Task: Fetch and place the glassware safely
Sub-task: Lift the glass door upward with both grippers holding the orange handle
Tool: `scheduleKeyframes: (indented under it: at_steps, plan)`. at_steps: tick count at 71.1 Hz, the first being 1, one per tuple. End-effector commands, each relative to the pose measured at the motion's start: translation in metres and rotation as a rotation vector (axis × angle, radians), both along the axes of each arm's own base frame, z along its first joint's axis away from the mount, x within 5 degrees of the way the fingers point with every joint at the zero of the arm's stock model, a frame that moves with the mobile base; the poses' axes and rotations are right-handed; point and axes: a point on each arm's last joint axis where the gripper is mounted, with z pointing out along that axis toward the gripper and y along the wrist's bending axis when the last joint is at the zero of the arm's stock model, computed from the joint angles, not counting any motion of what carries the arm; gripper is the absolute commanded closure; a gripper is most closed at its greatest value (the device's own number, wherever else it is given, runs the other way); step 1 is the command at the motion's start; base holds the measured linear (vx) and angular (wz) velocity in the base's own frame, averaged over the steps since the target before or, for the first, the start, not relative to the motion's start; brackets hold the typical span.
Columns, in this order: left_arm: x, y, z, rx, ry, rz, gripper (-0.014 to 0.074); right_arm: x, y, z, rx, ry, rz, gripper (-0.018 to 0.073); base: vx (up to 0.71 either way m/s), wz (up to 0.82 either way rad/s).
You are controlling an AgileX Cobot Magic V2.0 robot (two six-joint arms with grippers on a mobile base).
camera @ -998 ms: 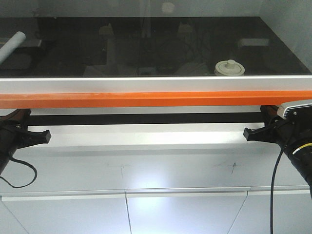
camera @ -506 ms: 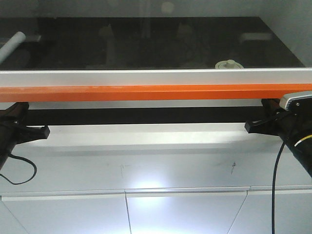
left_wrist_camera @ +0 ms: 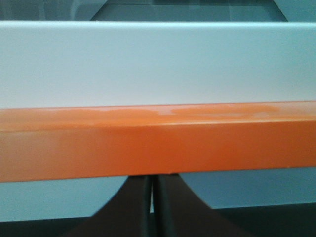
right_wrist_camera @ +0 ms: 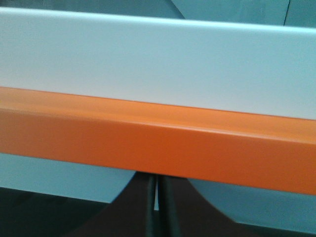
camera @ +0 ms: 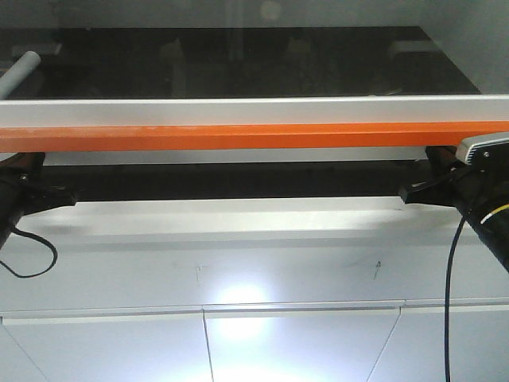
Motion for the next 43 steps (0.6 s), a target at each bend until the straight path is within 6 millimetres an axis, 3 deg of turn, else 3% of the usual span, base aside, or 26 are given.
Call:
scheduleKeyframes:
  at_steps: [1, 28, 43]
  plan:
    - [0.006, -0.001, 0.058, -0.018, -0.34, -0.005, 0.0603, 0.011, -0.002, 0.062, 0.05, -0.364, -0.005, 0.056, -0.03, -0.01]
    - [0.008, -0.001, 0.063, -0.017, -0.363, -0.008, 0.0603, 0.02, -0.001, 0.082, 0.043, -0.419, 0.02, 0.056, -0.03, 0.0]
    - [0.006, -0.001, 0.067, -0.02, -0.379, -0.009, 0.0603, 0.013, 0.0, 0.1, 0.037, -0.46, 0.021, 0.056, 0.0, 0.0]
